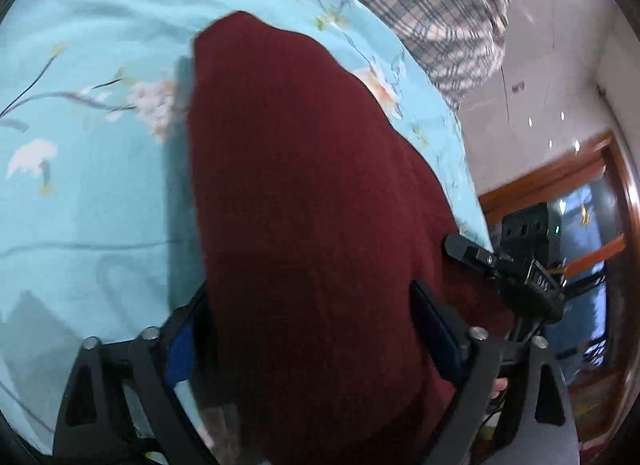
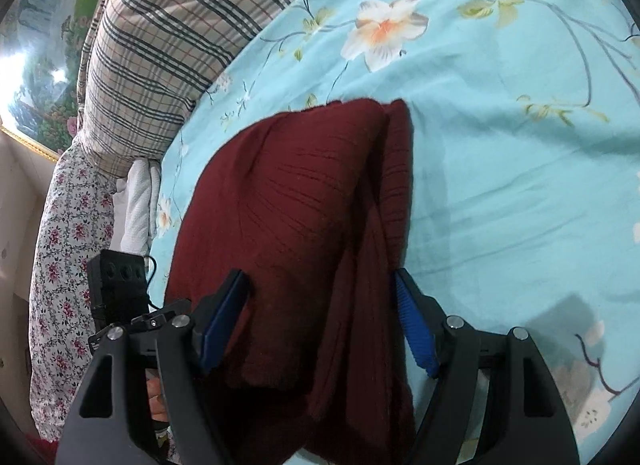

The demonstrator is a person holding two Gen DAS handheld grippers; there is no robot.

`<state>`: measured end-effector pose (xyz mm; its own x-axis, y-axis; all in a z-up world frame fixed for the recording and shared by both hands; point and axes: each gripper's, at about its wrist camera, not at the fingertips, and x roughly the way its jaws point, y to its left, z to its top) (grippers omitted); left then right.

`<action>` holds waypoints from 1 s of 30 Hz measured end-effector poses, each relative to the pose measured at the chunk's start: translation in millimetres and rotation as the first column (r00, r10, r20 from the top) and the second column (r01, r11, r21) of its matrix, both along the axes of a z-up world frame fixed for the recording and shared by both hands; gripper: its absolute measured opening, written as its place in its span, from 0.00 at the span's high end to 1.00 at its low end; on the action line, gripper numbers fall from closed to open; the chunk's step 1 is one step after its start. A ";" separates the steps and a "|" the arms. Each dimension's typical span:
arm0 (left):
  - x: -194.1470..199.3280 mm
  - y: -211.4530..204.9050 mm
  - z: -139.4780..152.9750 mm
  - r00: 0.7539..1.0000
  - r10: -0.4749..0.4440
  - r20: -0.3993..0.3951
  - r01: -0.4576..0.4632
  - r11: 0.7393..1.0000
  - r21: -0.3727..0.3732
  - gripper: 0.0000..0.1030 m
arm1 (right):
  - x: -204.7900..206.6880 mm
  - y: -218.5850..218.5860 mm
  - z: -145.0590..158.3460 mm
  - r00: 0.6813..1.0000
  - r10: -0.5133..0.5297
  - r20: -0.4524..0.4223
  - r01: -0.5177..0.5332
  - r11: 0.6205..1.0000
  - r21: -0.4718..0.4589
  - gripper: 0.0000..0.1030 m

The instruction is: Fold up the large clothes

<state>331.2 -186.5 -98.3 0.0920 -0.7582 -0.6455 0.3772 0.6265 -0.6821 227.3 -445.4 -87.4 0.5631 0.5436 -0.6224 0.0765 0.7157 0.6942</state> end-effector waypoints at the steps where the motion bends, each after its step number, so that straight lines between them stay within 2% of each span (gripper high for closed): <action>1: 0.5 -4.4 -1.8 1.000 -0.015 -0.009 0.015 1.000 -0.003 0.26 | 1.5 0.8 -1.3 1.000 0.002 -0.001 -0.002 1.000 0.004 0.28; 3: 0.9 -8.0 -2.7 1.000 -0.017 -0.006 0.017 1.000 -0.006 0.30 | 4.6 0.7 -3.8 1.000 -0.002 -0.001 0.002 1.000 0.012 0.29; 6: -0.7 -9.0 -1.6 1.000 -0.016 0.016 0.016 1.000 -0.004 0.35 | 8.3 3.3 -4.5 1.000 -0.002 -0.001 0.002 1.000 -0.005 0.37; 11: -7.2 -7.5 3.9 0.999 -0.013 0.050 0.013 1.000 0.011 0.42 | 10.0 8.5 -4.4 1.000 0.020 -0.001 -0.020 1.000 0.005 0.63; 13: -12.7 -2.6 10.3 0.997 -0.012 0.076 0.011 1.000 0.016 0.47 | 6.1 12.1 2.8 1.000 0.021 0.016 -0.020 1.000 -0.012 0.66; 15: -18.4 7.5 16.6 0.996 -0.002 0.089 0.002 1.000 0.002 0.52 | 2.0 18.5 13.2 0.999 0.025 0.039 -0.024 0.999 -0.025 0.68; 18: -31.6 25.8 31.9 0.994 0.020 0.110 -0.019 1.000 -0.012 0.53 | -4.5 32.5 25.3 0.996 0.044 0.074 -0.044 0.999 -0.001 0.69; 22: -59.5 72.6 57.6 0.983 0.048 0.175 -0.053 0.998 0.021 0.53 | -9.1 72.9 32.8 0.987 0.118 0.110 -0.121 0.992 0.024 0.69; 26: -87.4 129.2 80.6 0.965 0.102 0.241 -0.128 0.987 0.094 0.53 | -6.0 132.2 33.6 0.964 0.219 0.151 -0.230 0.972 0.054 0.69; 30: -108.0 181.5 85.9 0.952 0.164 0.257 -0.205 0.968 0.144 0.53 | -0.7 184.4 29.0 0.939 0.299 0.170 -0.317 0.944 0.090 0.69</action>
